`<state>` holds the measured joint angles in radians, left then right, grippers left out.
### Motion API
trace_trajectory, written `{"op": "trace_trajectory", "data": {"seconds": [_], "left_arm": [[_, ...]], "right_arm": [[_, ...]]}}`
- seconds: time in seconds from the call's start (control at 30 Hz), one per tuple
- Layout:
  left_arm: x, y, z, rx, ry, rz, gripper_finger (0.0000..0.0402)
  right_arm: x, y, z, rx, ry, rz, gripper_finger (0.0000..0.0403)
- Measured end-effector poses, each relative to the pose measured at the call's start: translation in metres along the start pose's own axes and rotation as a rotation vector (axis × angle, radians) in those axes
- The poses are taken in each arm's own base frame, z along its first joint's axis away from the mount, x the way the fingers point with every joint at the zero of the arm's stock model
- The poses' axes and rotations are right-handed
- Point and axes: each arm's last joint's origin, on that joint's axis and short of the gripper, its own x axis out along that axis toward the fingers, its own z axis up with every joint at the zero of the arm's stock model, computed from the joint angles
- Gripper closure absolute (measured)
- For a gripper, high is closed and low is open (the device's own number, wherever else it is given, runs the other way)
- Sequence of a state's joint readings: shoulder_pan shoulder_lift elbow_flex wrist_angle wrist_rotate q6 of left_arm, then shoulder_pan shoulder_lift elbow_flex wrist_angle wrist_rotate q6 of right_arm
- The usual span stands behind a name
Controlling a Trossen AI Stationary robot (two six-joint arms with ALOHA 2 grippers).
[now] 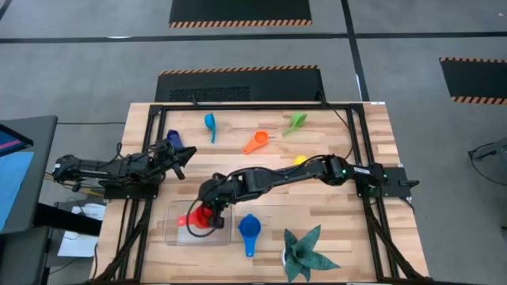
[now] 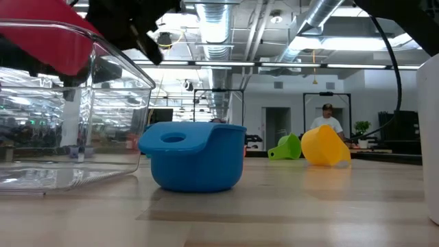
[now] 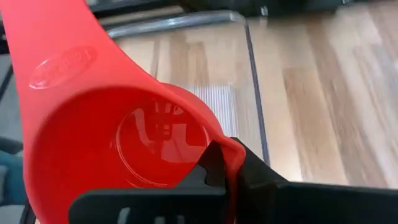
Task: Nest measuring cups in basket
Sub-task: Put the red measuring cup into the transparent bin
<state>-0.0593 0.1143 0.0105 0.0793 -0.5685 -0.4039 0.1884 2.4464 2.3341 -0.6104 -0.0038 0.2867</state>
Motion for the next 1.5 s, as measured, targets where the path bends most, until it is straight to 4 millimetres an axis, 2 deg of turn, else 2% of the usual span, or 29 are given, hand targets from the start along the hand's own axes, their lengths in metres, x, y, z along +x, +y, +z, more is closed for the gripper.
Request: {"op": "trace_trajectory", "data": {"seconds": [0.13,0.47,0.77,0.97,1.5], "left_arm": [[0.001,0.000,-0.001,0.005,0.010,0.001,0.0356],[0.001,0.000,-0.001,0.004,0.010,0.001,0.0356],[0.001,0.000,-0.001,0.003,0.014,-0.006,0.0356],[0.001,0.000,-0.001,0.003,0.013,-0.007,0.0356],[0.001,0.000,-0.002,0.006,0.017,-0.006,0.0356]], "right_arm": [[0.007,0.000,-0.006,0.065,0.030,0.018,0.0396],[0.005,-0.003,-0.015,0.210,0.128,-0.029,0.0396],[0.005,-0.001,-0.017,0.210,0.142,-0.034,0.0396],[0.028,0.005,-0.028,0.115,0.119,-0.002,0.0396],[0.034,-0.008,-0.031,0.257,0.151,-0.018,0.0394]]}}
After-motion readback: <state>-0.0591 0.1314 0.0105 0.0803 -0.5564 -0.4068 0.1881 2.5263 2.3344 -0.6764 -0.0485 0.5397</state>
